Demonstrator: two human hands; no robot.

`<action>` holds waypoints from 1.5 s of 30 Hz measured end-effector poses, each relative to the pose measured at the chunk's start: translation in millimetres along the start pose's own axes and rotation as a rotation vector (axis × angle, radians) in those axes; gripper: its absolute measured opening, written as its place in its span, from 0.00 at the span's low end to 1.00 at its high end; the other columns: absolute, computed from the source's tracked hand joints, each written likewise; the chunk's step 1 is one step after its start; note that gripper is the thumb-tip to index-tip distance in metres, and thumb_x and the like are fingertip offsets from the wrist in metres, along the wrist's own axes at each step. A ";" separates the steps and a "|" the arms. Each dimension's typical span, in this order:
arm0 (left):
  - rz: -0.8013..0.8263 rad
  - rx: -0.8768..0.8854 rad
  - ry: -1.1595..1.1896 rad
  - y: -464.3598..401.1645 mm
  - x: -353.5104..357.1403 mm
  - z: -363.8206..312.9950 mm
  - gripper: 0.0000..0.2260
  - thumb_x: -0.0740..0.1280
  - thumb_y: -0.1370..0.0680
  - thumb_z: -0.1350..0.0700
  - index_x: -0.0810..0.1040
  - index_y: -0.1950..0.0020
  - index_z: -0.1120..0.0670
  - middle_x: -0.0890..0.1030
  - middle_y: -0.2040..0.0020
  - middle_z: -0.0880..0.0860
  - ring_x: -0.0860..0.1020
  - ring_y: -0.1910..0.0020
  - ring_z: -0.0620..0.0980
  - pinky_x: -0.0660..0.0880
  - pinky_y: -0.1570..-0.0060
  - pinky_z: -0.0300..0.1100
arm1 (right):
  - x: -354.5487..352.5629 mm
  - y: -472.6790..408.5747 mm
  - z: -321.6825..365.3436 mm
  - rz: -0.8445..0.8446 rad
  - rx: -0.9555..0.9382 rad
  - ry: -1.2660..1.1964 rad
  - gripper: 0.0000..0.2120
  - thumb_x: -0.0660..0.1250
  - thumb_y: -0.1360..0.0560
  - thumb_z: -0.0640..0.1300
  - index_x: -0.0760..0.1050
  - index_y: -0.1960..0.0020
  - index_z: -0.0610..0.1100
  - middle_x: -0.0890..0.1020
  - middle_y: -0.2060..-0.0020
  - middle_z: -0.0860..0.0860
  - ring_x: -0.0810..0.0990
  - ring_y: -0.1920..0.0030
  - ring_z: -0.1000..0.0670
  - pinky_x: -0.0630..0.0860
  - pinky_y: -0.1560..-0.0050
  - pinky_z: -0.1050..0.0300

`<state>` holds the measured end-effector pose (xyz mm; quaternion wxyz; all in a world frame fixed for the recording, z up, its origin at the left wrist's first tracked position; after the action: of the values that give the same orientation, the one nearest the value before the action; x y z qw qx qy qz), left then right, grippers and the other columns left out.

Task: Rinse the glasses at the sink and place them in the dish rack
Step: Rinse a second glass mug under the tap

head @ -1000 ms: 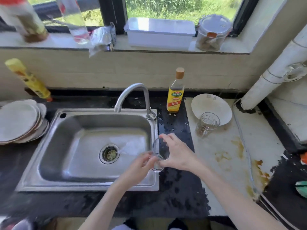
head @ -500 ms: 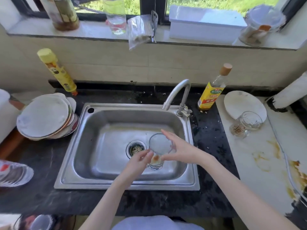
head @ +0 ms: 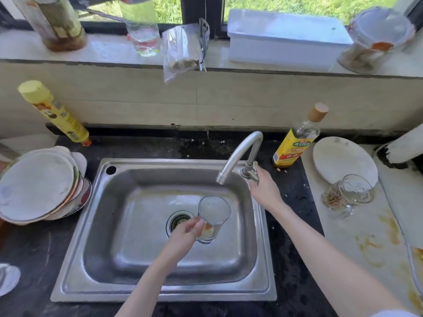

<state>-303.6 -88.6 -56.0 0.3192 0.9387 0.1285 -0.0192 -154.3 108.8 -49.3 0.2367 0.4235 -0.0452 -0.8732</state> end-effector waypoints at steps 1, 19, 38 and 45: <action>-0.010 -0.010 0.007 -3.0 -0.5 0.6 0.07 0.60 0.21 0.51 0.77 0.48 0.45 0.81 0.51 0.44 0.76 0.52 0.36 0.70 0.43 0.40 | 3.6 2.1 -2.6 -0.036 0.000 -0.027 0.21 0.57 0.22 0.42 0.64 0.29 0.45 0.72 0.37 0.46 0.70 0.36 0.45 0.69 0.39 0.51; 0.034 0.032 -0.019 -23.1 -2.4 8.7 0.27 0.61 0.35 0.33 0.79 0.43 0.47 0.74 0.33 0.50 0.71 0.34 0.46 0.66 0.32 0.50 | 63.1 15.6 -29.2 0.249 -0.088 0.599 0.29 0.51 0.19 0.42 0.41 0.23 0.39 0.39 0.24 0.43 0.37 0.24 0.46 0.39 0.26 0.55; 0.006 -0.018 -0.003 -17.3 -0.2 -1.0 0.11 0.58 0.19 0.52 0.78 0.50 0.54 0.82 0.50 0.50 0.80 0.49 0.45 0.73 0.47 0.44 | 68.8 61.7 -5.1 0.507 0.163 -0.454 0.24 0.45 0.19 0.57 0.67 0.30 0.49 0.71 0.32 0.52 0.68 0.33 0.56 0.60 0.32 0.60; 0.088 -0.328 0.138 -18.3 -1.1 0.0 0.17 0.56 0.19 0.47 0.71 0.47 0.61 0.83 0.55 0.62 0.82 0.62 0.59 0.81 0.57 0.51 | 82.1 76.7 0.5 0.771 0.354 -0.394 0.43 0.44 0.30 0.75 0.59 0.25 0.49 0.63 0.26 0.49 0.61 0.27 0.46 0.57 0.27 0.46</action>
<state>-309.3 -74.9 -66.8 0.4590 0.8779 0.1101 0.0806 -169.4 3.9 -86.5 0.4550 0.2359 -0.3915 -0.7643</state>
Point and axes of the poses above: each hand's wrist, its own y-axis away from the middle knuckle, its own x-axis out of the palm, z = x × y, the point moved 3 cm from there along -y, towards the middle knuckle
